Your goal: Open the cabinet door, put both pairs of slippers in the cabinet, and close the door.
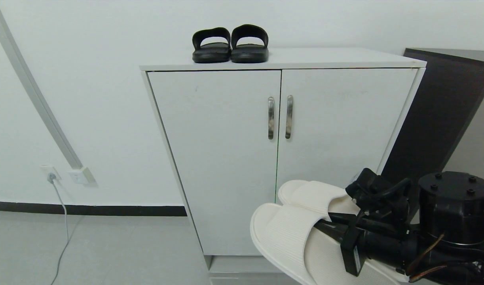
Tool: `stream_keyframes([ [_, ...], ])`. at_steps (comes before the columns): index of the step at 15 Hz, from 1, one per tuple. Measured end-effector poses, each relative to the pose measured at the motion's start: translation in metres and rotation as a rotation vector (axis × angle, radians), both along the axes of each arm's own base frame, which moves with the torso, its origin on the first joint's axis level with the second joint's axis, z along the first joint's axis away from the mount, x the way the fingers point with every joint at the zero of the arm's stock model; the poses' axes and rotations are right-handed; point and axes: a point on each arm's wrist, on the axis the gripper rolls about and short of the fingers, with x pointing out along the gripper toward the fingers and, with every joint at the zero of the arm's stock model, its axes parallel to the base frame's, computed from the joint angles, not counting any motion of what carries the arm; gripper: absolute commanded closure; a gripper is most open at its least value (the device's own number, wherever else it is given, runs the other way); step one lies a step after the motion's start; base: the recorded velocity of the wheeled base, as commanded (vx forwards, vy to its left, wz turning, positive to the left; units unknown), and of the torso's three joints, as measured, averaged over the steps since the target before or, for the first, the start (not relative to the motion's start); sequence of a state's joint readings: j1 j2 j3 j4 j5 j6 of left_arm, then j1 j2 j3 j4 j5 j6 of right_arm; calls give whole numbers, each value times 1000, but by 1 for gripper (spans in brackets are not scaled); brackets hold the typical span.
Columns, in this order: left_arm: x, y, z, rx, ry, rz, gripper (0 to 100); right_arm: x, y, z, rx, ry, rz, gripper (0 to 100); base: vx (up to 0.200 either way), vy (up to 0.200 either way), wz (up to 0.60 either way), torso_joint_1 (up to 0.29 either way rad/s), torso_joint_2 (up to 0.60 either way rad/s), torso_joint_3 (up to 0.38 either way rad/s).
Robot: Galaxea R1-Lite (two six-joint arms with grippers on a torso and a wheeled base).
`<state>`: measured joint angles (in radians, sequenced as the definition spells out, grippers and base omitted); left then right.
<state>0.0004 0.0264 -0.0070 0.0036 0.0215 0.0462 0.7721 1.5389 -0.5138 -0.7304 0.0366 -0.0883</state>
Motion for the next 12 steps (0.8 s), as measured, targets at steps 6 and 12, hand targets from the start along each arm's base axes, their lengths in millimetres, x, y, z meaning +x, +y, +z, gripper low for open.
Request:
stream_keyframes([
  [6, 2, 0, 35, -13, -10, -10, 0, 2, 3, -1, 12, 1, 10, 100, 0, 0, 0, 0, 0, 0],
  [12, 45, -4, 79, -28, 43, -193, 0, 2, 8, -5, -1, 13, 22, 100, 0, 0, 0, 0, 0, 0],
])
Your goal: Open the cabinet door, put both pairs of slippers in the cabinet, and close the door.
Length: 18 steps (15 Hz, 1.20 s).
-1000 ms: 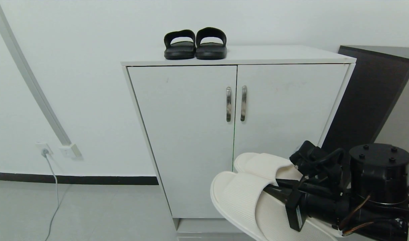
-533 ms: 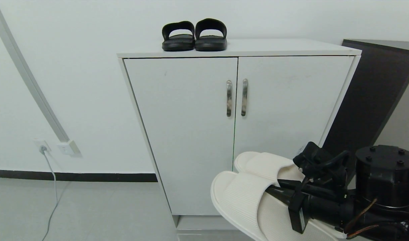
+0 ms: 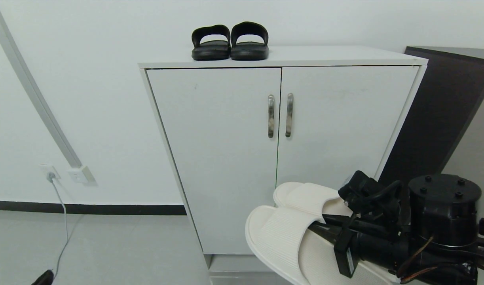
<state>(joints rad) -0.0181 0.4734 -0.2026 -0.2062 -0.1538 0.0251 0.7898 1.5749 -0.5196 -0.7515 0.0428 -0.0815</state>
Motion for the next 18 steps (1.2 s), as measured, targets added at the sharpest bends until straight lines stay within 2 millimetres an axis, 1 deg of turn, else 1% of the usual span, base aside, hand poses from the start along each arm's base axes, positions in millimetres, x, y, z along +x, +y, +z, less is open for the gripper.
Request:
stream_keyframes([
  [5, 50, -7, 33, -13, 34, -174, 0, -2, 2, 0, 0, 2, 9, 100, 0, 0, 0, 0, 0, 0],
  [8, 86, -22, 52, -13, -7, -281, 0, -3, 3, -1, -2, 5, 15, 100, 0, 0, 0, 0, 0, 0],
  [11, 117, -51, 60, -35, -31, -372, 0, -3, 3, -1, -2, 5, 16, 100, 0, 0, 0, 0, 0, 0],
  [13, 131, -71, 64, -55, -48, -422, 0, -3, 3, -1, 1, 8, 17, 100, 0, 0, 0, 0, 0, 0],
  [15, 144, -95, 73, -65, -60, -477, 0, -2, 4, -3, -1, 14, 17, 100, 0, 0, 0, 0, 0, 0],
  [18, 161, -129, 80, -70, -54, -564, 0, -2, 5, -5, -6, 20, 17, 100, 0, 0, 0, 0, 0, 0],
])
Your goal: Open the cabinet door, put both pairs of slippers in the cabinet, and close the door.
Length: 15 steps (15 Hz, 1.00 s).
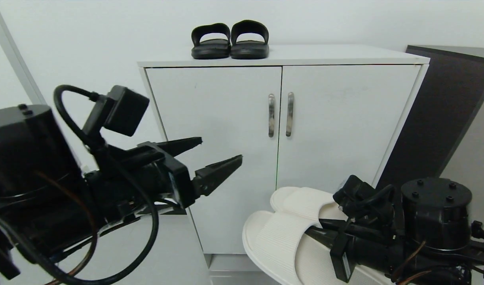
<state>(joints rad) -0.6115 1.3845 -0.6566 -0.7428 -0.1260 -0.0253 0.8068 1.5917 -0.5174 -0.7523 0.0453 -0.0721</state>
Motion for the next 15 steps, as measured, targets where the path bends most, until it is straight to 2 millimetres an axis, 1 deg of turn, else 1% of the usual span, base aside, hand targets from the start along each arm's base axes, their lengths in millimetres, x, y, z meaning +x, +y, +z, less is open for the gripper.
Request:
stream_keyframes([
  [2, 14, -19, 5, -5, -3, -68, 0, 0, 0, -1, -1, 2, 1, 100, 0, 0, 0, 0, 0, 0],
  [6, 39, -46, 17, -48, 65, -220, 0, -1, 0, -2, -6, 8, 2, 100, 0, 0, 0, 0, 0, 0],
  [8, 49, -56, 22, -84, 129, -293, 0, -1, -1, -3, -5, 12, 0, 100, 0, 0, 0, 0, 0, 0],
  [12, 70, -74, 38, -134, 198, -369, 0, -2, -2, -4, -6, 17, -1, 100, 0, 0, 0, 0, 0, 0],
  [15, 88, -85, 48, -181, 218, -389, 0, -2, -2, -4, -6, 17, -1, 100, 0, 0, 0, 0, 0, 0],
])
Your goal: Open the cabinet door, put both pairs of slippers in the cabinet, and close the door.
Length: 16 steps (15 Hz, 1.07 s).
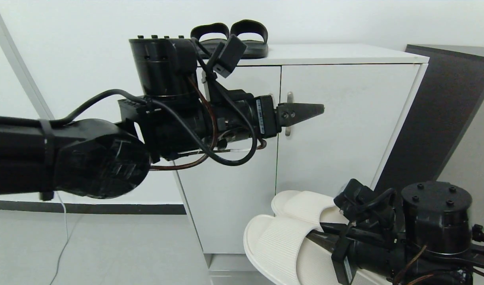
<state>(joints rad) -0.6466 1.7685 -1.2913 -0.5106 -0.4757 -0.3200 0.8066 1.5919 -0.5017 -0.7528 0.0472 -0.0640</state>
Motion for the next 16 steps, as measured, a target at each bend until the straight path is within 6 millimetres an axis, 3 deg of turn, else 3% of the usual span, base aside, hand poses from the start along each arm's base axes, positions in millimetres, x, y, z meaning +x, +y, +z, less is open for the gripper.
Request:
stream_keyframes([
  [6, 37, -15, -10, -2, 8, 99, 0, 0, 0, 0, -1, 0, 0, 100, 0, 0, 0, 0, 0, 0],
  [16, 69, -27, -26, 0, 16, 194, 0, 0, 0, -2, -7, 5, 1, 100, 0, 0, 0, 0, 0, 0],
])
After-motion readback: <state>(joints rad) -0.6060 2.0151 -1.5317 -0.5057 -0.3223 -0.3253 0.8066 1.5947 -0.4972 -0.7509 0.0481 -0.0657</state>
